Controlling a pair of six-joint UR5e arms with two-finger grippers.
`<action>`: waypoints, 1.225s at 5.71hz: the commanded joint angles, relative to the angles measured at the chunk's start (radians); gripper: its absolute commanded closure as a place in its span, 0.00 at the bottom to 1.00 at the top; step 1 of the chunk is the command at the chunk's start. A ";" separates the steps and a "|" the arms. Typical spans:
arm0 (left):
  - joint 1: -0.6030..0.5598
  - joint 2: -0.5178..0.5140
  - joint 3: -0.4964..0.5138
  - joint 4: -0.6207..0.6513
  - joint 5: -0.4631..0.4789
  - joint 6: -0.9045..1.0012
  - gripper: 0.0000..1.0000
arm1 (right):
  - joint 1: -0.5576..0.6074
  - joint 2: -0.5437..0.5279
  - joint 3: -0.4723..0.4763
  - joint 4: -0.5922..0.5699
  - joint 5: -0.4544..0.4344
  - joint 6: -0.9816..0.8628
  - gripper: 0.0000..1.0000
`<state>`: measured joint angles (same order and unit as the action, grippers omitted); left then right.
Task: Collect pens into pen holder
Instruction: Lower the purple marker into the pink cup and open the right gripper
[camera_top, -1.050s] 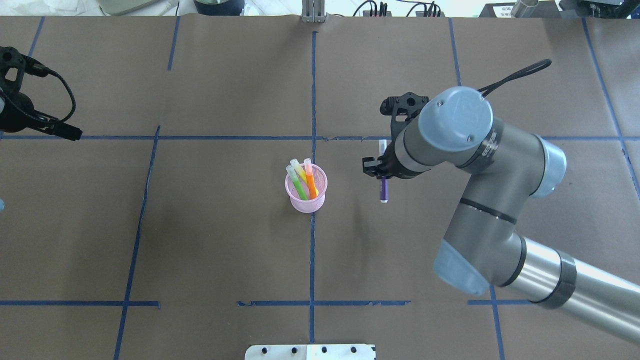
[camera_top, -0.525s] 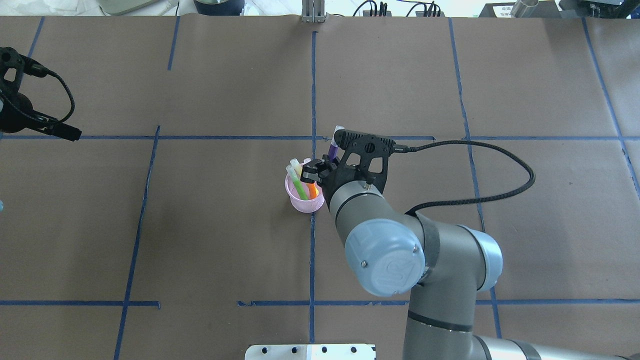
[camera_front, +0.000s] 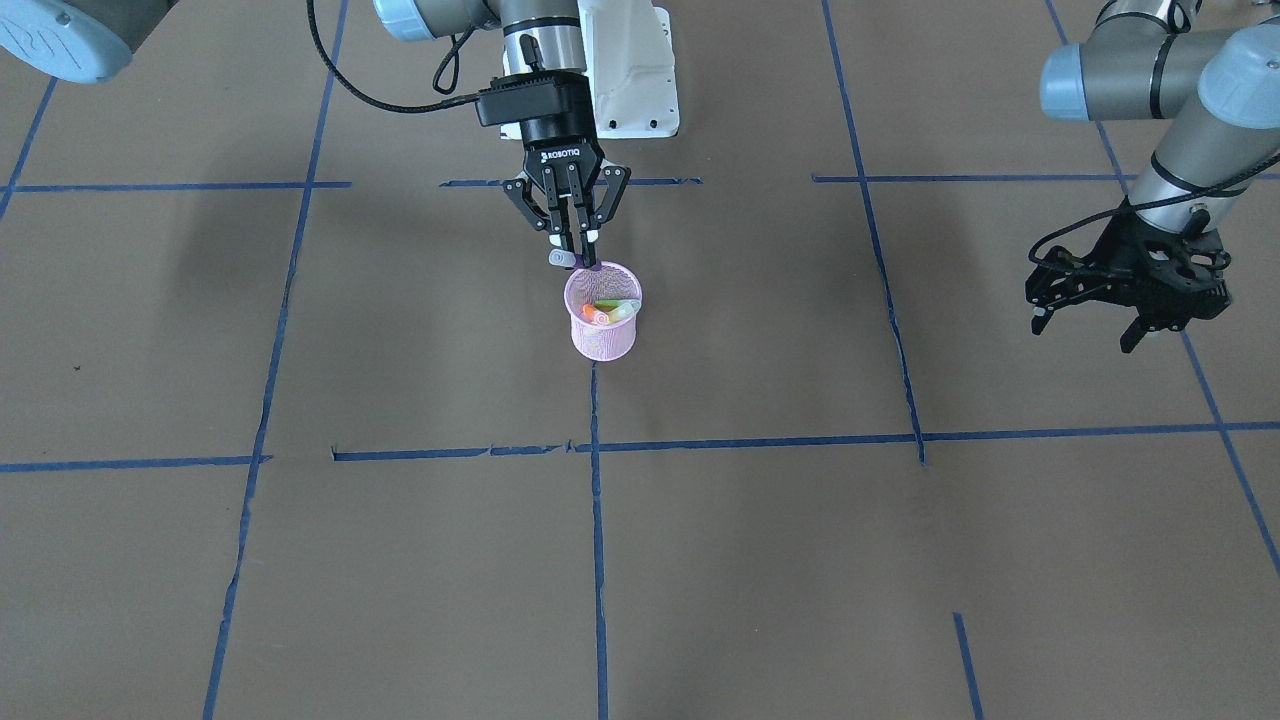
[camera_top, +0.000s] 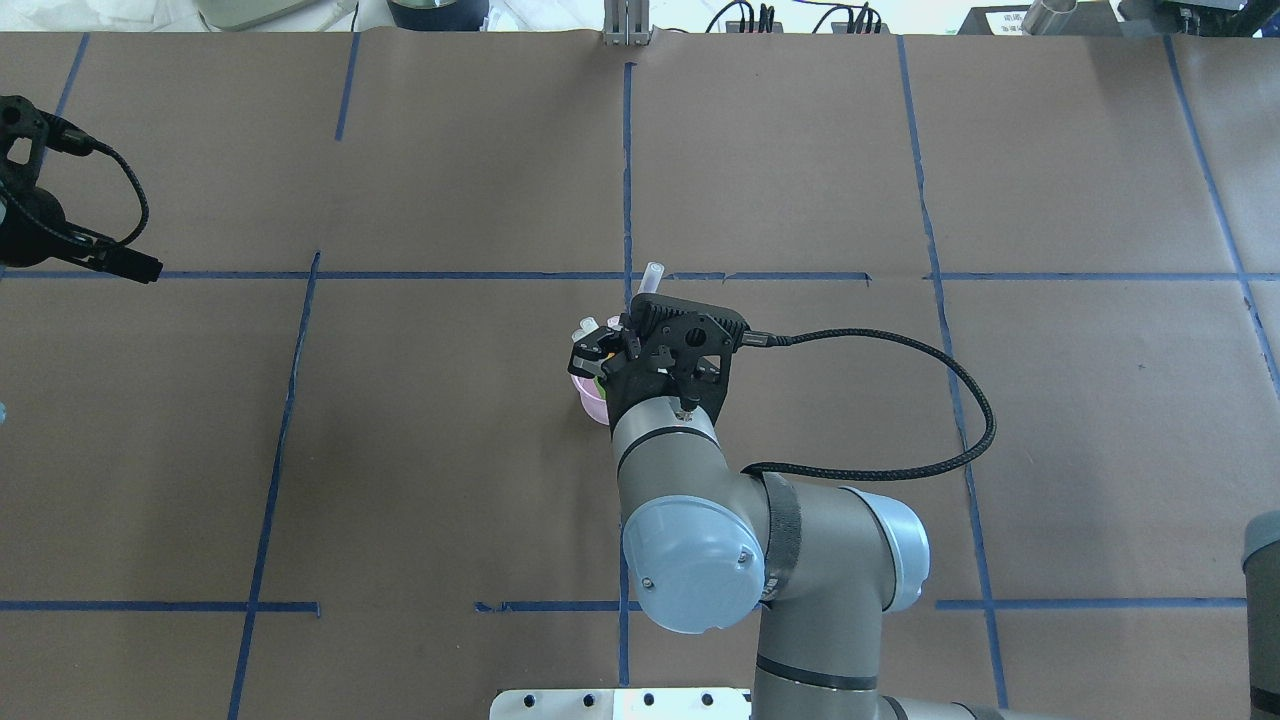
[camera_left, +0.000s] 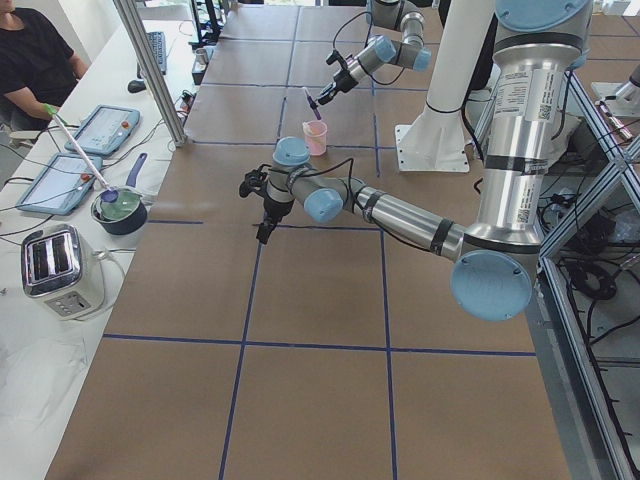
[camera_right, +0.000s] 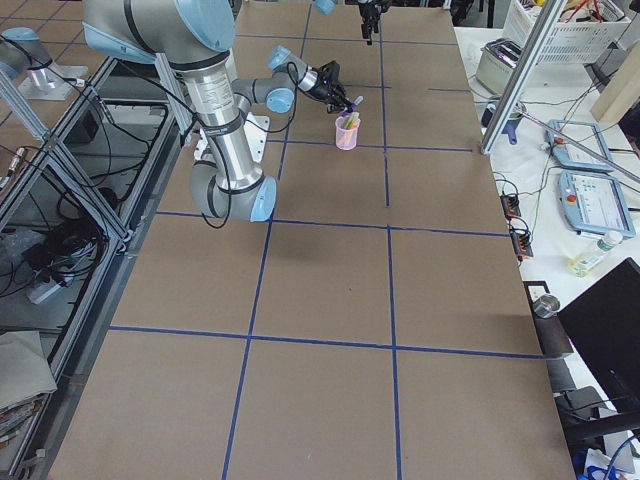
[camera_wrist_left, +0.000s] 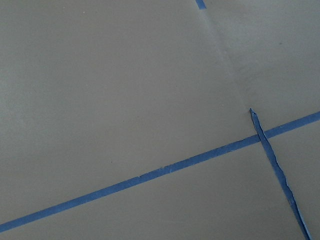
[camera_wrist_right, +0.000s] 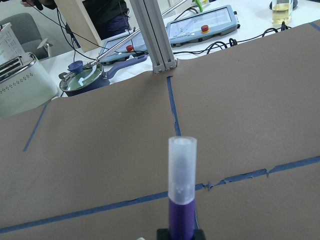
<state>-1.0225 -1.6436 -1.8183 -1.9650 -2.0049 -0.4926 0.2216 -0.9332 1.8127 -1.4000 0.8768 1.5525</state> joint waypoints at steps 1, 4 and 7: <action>-0.001 0.001 -0.007 0.000 0.002 -0.004 0.00 | -0.001 0.007 -0.038 -0.002 -0.007 -0.002 0.97; -0.001 0.001 -0.013 0.000 0.002 -0.007 0.00 | -0.008 0.005 -0.049 -0.002 -0.025 0.001 0.01; -0.001 0.059 0.000 -0.003 -0.002 0.117 0.00 | 0.036 -0.059 0.066 0.003 0.080 -0.037 0.01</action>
<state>-1.0226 -1.6101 -1.8238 -1.9681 -2.0058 -0.4496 0.2334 -0.9564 1.8444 -1.3975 0.8924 1.5330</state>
